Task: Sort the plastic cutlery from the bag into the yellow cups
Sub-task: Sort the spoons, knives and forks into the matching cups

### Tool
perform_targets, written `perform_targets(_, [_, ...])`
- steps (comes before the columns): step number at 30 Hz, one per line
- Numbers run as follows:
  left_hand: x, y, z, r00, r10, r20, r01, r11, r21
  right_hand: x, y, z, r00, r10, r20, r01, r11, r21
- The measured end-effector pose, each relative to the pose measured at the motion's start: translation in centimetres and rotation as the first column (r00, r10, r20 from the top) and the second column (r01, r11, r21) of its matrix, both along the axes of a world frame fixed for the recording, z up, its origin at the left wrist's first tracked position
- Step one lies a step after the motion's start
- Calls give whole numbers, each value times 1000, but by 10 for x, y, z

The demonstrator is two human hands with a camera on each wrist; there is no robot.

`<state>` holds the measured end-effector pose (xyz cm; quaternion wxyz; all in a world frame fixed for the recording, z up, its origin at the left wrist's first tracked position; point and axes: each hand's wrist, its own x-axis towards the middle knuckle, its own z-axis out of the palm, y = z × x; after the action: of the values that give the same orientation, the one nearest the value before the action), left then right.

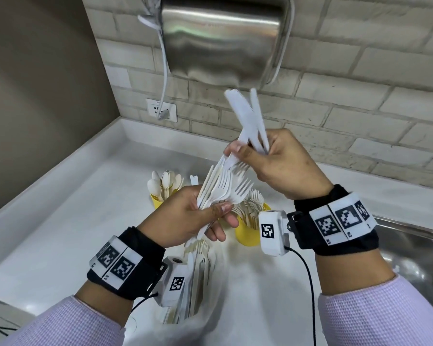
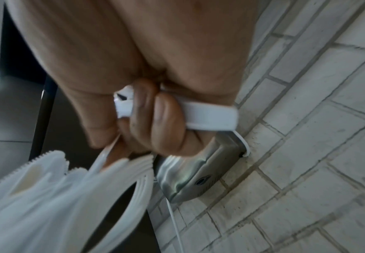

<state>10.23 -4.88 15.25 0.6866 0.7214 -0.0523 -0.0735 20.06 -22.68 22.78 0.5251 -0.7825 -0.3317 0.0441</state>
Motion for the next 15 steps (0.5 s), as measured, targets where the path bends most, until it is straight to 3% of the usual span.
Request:
perform_targets(2, [-1,-1,0,1000,-2,3,2,1000,-1,0,1,-3,999,43,9,-42,995,-88])
perform_targets(4, [-1,-1,0,1000,5,1,-5,1000,-2,4,4,-8,994,-88,-62,93,993,75])
perform_targets(5, [-1,0,0,1000,7,1,-7,1000,0,6,5,-8,970,-162,-180,203,948,245])
perform_targets(7, [-2,0,0,1000,1,7,-1,1000,-1,7,5,-3,891,-182,-417,400,750,527])
perform_targets(9, [-2,-1,0,1000,-5,11,5,1000,-13,4,3,1,864,-141,-484,463,600,652])
perform_targets(10, [-3,-1,0,1000,-6,13,6,1000,-16,2,2,2,881,-138,-452,442,581,684])
perform_targets(12, [-3,-2,0,1000,0,16,0,1000,-8,-1,2,0,937,-177,-302,344,627,699])
perform_targets(15, [-1,-2,0,1000,15,16,-15,1000,1,-6,-1,-1,959,-282,28,243,872,425])
